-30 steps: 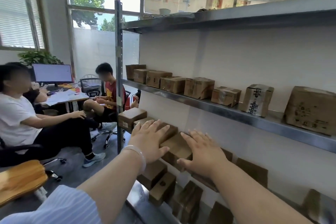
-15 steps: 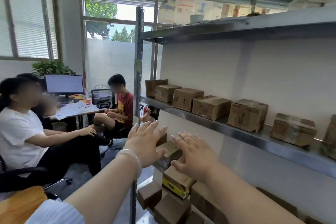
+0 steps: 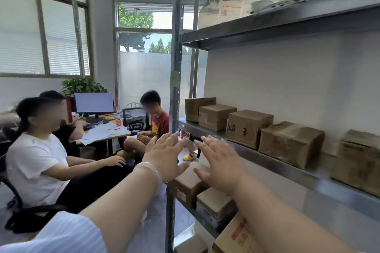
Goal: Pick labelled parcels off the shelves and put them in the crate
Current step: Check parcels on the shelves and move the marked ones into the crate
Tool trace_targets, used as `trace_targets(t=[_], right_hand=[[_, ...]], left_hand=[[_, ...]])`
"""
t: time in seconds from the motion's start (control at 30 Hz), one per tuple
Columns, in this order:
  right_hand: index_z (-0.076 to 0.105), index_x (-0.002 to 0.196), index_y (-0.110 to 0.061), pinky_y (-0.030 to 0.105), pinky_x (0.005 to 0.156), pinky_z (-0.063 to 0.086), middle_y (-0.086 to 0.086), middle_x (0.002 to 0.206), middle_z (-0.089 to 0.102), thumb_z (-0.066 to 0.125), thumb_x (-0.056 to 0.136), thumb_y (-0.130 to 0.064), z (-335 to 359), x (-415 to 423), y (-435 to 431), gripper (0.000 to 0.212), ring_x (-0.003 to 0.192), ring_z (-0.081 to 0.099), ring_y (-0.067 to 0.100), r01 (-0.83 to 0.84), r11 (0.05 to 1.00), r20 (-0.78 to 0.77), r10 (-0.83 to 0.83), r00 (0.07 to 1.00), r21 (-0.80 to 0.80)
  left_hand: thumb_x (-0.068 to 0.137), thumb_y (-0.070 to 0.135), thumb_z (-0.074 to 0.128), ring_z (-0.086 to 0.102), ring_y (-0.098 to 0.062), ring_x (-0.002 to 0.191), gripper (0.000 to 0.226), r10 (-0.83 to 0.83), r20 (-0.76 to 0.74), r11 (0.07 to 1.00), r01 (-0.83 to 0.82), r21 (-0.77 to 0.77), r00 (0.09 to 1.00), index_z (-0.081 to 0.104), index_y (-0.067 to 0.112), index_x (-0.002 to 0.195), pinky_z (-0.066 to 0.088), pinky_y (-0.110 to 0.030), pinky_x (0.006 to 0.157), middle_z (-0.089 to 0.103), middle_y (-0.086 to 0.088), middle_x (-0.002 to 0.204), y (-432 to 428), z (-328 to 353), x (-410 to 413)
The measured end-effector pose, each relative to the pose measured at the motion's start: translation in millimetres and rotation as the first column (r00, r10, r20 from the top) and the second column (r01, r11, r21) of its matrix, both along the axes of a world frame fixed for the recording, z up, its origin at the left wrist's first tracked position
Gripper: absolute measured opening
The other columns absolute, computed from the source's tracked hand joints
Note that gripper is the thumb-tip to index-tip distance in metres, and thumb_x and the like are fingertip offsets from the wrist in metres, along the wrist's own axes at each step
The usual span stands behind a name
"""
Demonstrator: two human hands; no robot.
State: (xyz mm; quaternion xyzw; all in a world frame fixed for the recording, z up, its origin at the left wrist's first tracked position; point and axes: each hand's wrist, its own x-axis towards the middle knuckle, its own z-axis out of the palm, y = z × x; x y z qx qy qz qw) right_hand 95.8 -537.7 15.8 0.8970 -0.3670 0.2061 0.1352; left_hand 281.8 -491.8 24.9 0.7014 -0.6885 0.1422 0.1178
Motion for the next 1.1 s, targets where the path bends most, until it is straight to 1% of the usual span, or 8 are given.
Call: trace_targets(t=[0.07, 0.2, 0.33, 0.5, 0.6, 0.7, 0.8, 1.1], right_hand=[[0.014, 0.155, -0.028, 0.035, 0.119, -0.003, -0.003, 0.162, 0.014, 0.044, 0.092, -0.059, 13.8, 11.6, -25.6, 0.076, 0.150, 0.006, 0.015, -0.014, 1.000, 0.005, 0.014, 1.000, -0.027], [0.020, 0.154, -0.027, 0.033, 0.118, -0.004, 0.000, 0.161, 0.020, 0.046, 0.094, -0.053, 37.0, 40.6, -70.8, 0.070, 0.149, 0.011, 0.017, -0.027, 0.993, 0.114, 0.040, 0.993, -0.117], [0.028, 0.152, -0.024, 0.035, 0.116, -0.003, 0.003, 0.158, 0.029, 0.051, 0.093, -0.044, 30.9, 64.0, -104.0, 0.067, 0.148, 0.018, 0.020, -0.021, 0.989, 0.067, 0.031, 0.997, -0.146], [0.051, 0.139, -0.019, 0.046, 0.112, 0.030, 0.008, 0.142, 0.052, 0.067, 0.078, -0.040, 37.5, 76.4, -149.4, 0.067, 0.133, 0.047, 0.027, 0.148, 0.969, 0.136, -0.123, 0.983, -0.197], [0.053, 0.137, -0.016, 0.044, 0.109, 0.033, 0.011, 0.139, 0.055, 0.067, 0.074, -0.035, 48.4, 77.8, -168.4, 0.068, 0.129, 0.051, 0.029, 0.249, 0.939, 0.163, -0.214, 0.963, -0.238], [0.037, 0.148, -0.021, 0.039, 0.118, 0.016, 0.007, 0.155, 0.036, 0.056, 0.088, -0.036, 57.4, 87.3, -184.3, 0.065, 0.143, 0.031, 0.024, 0.343, 0.921, 0.165, -0.316, 0.934, -0.182], [0.019, 0.154, -0.027, 0.034, 0.121, 0.001, -0.001, 0.162, 0.015, 0.044, 0.096, -0.040, 64.9, 99.3, -201.9, 0.064, 0.149, 0.009, 0.015, 0.422, 0.899, 0.172, -0.400, 0.900, -0.116], [0.027, 0.152, -0.027, 0.033, 0.121, 0.007, -0.002, 0.160, 0.022, 0.037, 0.098, -0.044, 58.6, 127.1, -215.2, 0.058, 0.148, 0.015, 0.015, 0.589, 0.805, 0.248, -0.558, 0.792, -0.068]], left_hand=[[0.091, 0.066, 0.042, 0.001, -0.021, 0.151, 0.074, 0.012, -0.016, 1.000, -0.013, -0.013, 1.000, 0.009, 0.043, 0.154, 0.006, -0.049, 0.121, 0.006, 0.005, 0.165, -23.4, 12.8, 10.7], [0.092, 0.062, 0.044, 0.007, -0.018, 0.151, 0.072, 0.021, -0.141, 0.981, -0.048, -0.189, 0.990, 0.014, 0.042, 0.153, 0.010, -0.044, 0.120, 0.012, 0.006, 0.164, -69.5, 31.2, 27.0], [0.092, 0.057, 0.048, 0.008, -0.017, 0.151, 0.071, -0.026, -0.159, 0.987, 0.000, -0.161, 0.987, 0.016, 0.040, 0.154, 0.012, -0.042, 0.122, 0.014, 0.005, 0.163, -111.1, 25.6, 40.3], [0.092, 0.055, 0.051, 0.009, -0.019, 0.150, 0.073, -0.119, -0.264, 0.980, 0.072, -0.183, 0.957, 0.016, 0.040, 0.154, 0.013, -0.040, 0.121, 0.014, 0.003, 0.164, -175.3, 37.2, 66.7], [0.092, 0.054, 0.053, 0.011, -0.022, 0.150, 0.073, -0.204, -0.322, 0.972, 0.152, -0.179, 0.924, 0.018, 0.039, 0.154, 0.016, -0.041, 0.121, 0.014, 0.004, 0.163, -211.1, 36.6, 72.7], [0.091, 0.050, 0.056, 0.015, -0.024, 0.148, 0.069, -0.324, -0.459, 0.941, 0.233, -0.244, 0.827, 0.026, 0.037, 0.152, 0.021, -0.042, 0.119, 0.019, 0.004, 0.161, -244.7, 40.1, 84.7], [0.093, 0.048, 0.055, 0.010, -0.024, 0.149, 0.065, -0.376, -0.504, 0.924, 0.275, -0.265, 0.777, 0.027, 0.037, 0.151, 0.021, -0.043, 0.118, 0.015, 0.005, 0.162, -274.0, 50.1, 100.5], [0.093, 0.051, 0.054, 0.002, -0.025, 0.150, 0.067, -0.476, -0.540, 0.878, 0.414, -0.242, 0.694, 0.026, 0.036, 0.152, 0.021, -0.045, 0.118, 0.007, 0.003, 0.163, -338.2, 46.7, 109.7]])
